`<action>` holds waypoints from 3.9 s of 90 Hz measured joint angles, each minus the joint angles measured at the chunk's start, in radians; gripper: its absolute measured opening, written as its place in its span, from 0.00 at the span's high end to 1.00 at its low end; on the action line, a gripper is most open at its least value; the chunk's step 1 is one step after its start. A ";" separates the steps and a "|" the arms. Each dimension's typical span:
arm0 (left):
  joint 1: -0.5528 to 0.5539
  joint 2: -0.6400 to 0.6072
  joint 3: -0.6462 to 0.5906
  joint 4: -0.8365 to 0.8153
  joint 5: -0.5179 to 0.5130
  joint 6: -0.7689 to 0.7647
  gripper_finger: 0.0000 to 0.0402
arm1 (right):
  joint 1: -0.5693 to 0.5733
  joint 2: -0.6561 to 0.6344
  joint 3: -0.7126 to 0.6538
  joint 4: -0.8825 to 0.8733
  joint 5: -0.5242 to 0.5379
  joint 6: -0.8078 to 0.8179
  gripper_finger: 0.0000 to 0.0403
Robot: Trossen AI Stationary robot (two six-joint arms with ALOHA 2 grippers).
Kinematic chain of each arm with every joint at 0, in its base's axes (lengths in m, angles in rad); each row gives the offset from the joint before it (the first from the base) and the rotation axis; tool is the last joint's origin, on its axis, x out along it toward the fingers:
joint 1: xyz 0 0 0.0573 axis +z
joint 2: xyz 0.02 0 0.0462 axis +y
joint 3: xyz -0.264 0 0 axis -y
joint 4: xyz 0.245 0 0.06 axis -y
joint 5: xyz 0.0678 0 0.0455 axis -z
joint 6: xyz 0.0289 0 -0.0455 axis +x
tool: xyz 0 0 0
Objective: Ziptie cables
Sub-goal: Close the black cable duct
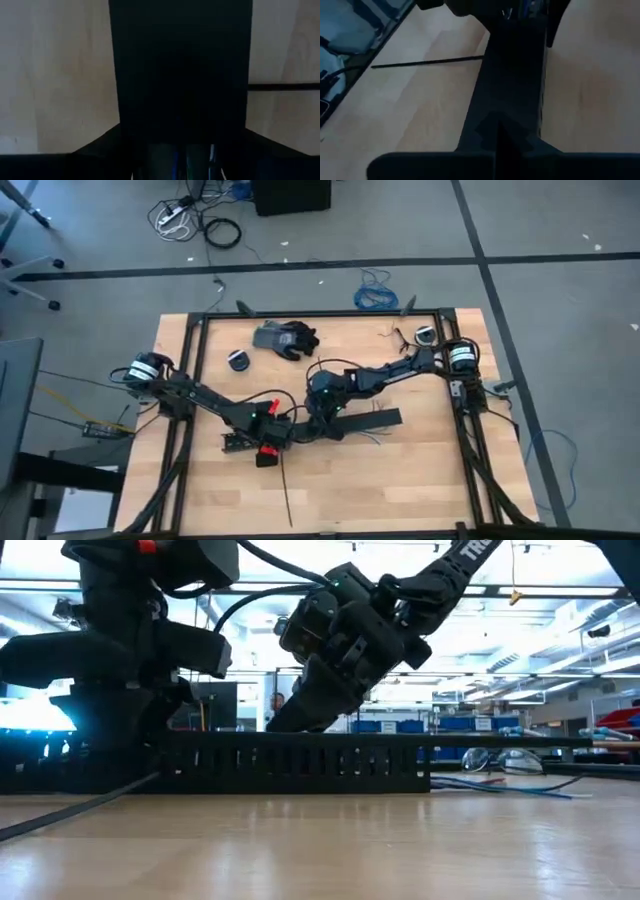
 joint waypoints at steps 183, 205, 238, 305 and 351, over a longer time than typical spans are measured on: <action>-0.096 -0.052 -0.100 0.048 -0.063 -0.148 0.24 | 0.015 -0.139 -0.006 -0.397 0.183 -0.001 1.00; -0.109 -0.051 -0.101 0.055 -0.087 -0.151 0.27 | 0.017 -0.163 -0.012 -0.288 0.185 -0.004 1.00; -0.109 -0.052 -0.101 0.057 -0.100 -0.153 0.39 | 0.020 -0.248 -0.010 -0.244 0.156 0.005 1.00; -0.105 -0.050 -0.102 0.087 -0.109 -0.144 0.40 | 0.030 -0.023 0.013 -0.082 0.018 0.071 1.00; -0.093 -0.126 -0.100 0.114 -0.116 -0.127 0.29 | 0.038 -0.018 0.077 -0.158 0.020 0.042 1.00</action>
